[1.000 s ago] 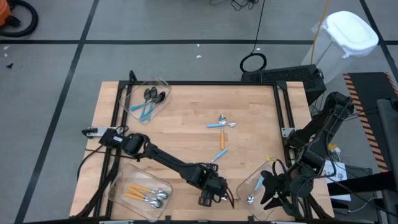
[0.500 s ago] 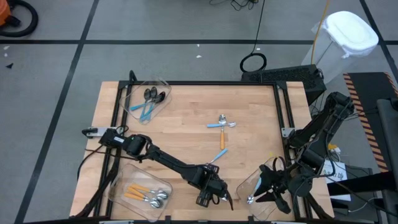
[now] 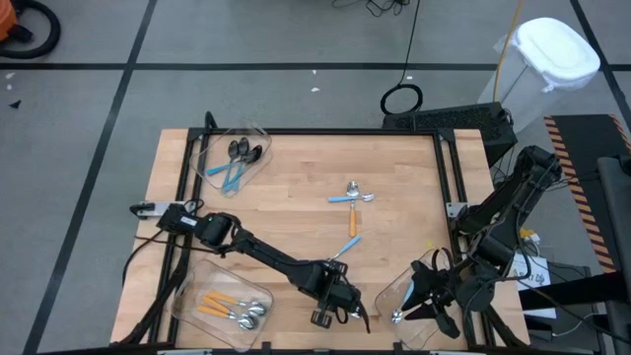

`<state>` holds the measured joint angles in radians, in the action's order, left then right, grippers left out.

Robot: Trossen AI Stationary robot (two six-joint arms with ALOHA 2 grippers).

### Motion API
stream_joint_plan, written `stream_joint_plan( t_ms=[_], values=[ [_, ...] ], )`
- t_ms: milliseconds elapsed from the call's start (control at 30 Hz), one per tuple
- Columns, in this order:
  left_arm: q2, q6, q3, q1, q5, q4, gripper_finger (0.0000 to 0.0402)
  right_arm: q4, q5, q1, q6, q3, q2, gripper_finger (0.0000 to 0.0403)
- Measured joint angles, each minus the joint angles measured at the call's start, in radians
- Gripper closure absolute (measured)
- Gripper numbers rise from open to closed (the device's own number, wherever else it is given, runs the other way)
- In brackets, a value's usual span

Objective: Sort silverware by color (type)
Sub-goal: Put the light blue spoon into the bottom right transparent bin

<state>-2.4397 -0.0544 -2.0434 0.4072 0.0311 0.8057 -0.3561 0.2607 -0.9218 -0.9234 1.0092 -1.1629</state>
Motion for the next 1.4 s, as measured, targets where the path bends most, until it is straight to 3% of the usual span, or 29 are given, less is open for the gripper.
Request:
stream_joint_plan(
  t_ms=[333, 767, 1233, 1400],
  values=[
    [0.000, -0.022, 0.000, -0.001, 0.003, 0.001, 0.0382, -0.002, 0.000, 0.000, 0.000, 0.000, 0.000, 0.0305],
    [-0.005, -0.321, -0.051, 0.018, 0.054, 0.033, 0.0386, -0.024, 0.001, 0.000, -0.007, 0.000, 0.000, 0.0305],
    [-0.003, -0.510, -0.211, 0.023, 0.171, 0.289, 0.0387, -0.019, 0.010, 0.000, -0.008, 0.008, 0.001, 0.0305],
    [-0.002, -0.604, -0.226, 0.022, 0.173, 0.321, 0.0387, -0.023, 0.088, 0.000, 0.027, 0.039, 0.002, 0.0305]
  ],
)
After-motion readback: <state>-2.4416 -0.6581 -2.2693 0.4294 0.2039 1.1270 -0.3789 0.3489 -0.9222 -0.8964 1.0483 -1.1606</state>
